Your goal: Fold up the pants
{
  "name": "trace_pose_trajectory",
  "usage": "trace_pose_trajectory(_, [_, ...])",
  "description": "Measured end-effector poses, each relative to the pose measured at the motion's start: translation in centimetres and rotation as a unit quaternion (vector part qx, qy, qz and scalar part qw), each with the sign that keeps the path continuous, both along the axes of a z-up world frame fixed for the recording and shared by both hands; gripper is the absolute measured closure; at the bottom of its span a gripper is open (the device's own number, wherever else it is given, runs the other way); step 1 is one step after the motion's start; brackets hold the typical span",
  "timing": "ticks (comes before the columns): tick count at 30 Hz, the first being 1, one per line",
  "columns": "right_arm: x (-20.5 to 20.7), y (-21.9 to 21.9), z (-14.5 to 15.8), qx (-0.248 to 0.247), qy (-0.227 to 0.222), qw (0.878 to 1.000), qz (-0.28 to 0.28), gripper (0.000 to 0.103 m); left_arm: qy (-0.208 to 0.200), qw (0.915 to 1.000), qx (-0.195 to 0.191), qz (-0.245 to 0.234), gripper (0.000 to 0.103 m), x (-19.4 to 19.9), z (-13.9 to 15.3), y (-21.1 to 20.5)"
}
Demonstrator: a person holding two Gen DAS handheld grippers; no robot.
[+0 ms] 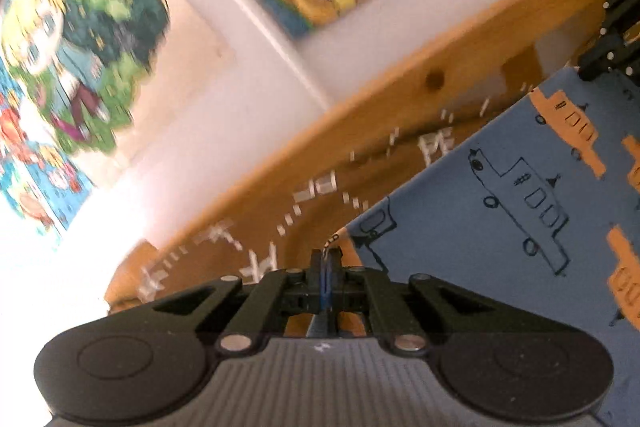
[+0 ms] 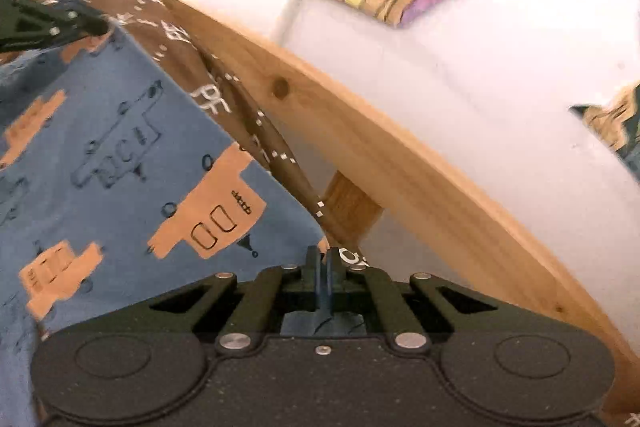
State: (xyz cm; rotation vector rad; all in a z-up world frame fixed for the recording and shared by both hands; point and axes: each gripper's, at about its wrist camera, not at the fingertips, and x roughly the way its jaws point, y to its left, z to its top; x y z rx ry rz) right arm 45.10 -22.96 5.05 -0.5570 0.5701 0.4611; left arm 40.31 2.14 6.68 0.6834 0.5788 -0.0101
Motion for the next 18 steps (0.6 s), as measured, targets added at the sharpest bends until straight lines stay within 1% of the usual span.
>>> trace_pose_trajectory(1, [0.9,0.9,-1.1,-0.009,0.005,1.0,0.0,0.102,0.012,0.9999,0.002,0.006,0.102,0.7,-0.7,0.1])
trace_pose_trajectory(2, [1.3,1.2,-1.9,-0.017,0.011,1.0,-0.002,0.102,0.016,0.9998,0.004,0.01,0.102,1.1,-1.2,0.2])
trace_pose_trajectory(4, [1.7,1.4,-2.9,-0.013,0.016,1.0,-0.008,0.1,0.017,0.9998,0.006,0.0,0.099,1.1,-1.5,0.4])
trace_pose_trajectory(5, [1.8,1.3,-3.0,-0.007,0.016,1.0,-0.009,0.097,0.014,0.9999,0.006,-0.007,0.096,0.9,-1.4,0.5])
trace_pose_trajectory(6, [1.8,1.1,-2.8,0.003,0.016,1.0,-0.007,0.089,0.014,0.9998,0.0,-0.015,0.085,0.6,-1.1,0.7])
trace_pose_trajectory(7, [1.5,0.6,-2.5,0.012,0.017,1.0,-0.001,0.085,0.016,0.9995,-0.012,-0.023,0.073,0.4,-0.7,1.0])
trace_pose_trajectory(8, [1.5,0.2,-2.0,0.019,0.017,1.0,0.003,0.072,0.013,0.9992,-0.024,-0.03,0.045,0.2,-0.2,1.4])
trace_pose_trajectory(9, [1.3,-0.2,-1.6,0.026,0.015,1.0,0.007,0.059,0.005,0.9986,-0.036,-0.039,0.03,-0.1,0.4,1.9])
trace_pose_trajectory(11, [0.7,-1.0,-0.7,0.05,0.015,0.998,0.023,0.048,-0.006,0.9964,-0.054,-0.065,0.029,-0.9,1.2,2.5])
trace_pose_trajectory(12, [0.7,-1.3,-0.3,0.062,0.019,0.997,0.034,0.047,-0.006,0.996,-0.054,-0.071,0.029,-1.1,1.4,2.7])
trace_pose_trajectory(13, [0.7,-1.2,-0.1,0.066,0.02,0.997,0.041,0.046,-0.006,0.996,-0.05,-0.074,0.03,-1.1,1.6,2.8])
trace_pose_trajectory(15, [0.8,-0.3,-0.1,0.067,0.02,0.996,0.056,0.043,0.006,0.9961,-0.039,-0.079,0.036,-0.9,1.5,2.7])
trace_pose_trajectory(18, [0.9,1.5,-0.4,0.063,0.028,0.995,0.076,0.043,0.024,0.9957,-0.031,-0.083,0.038,-0.7,1.4,2.7])
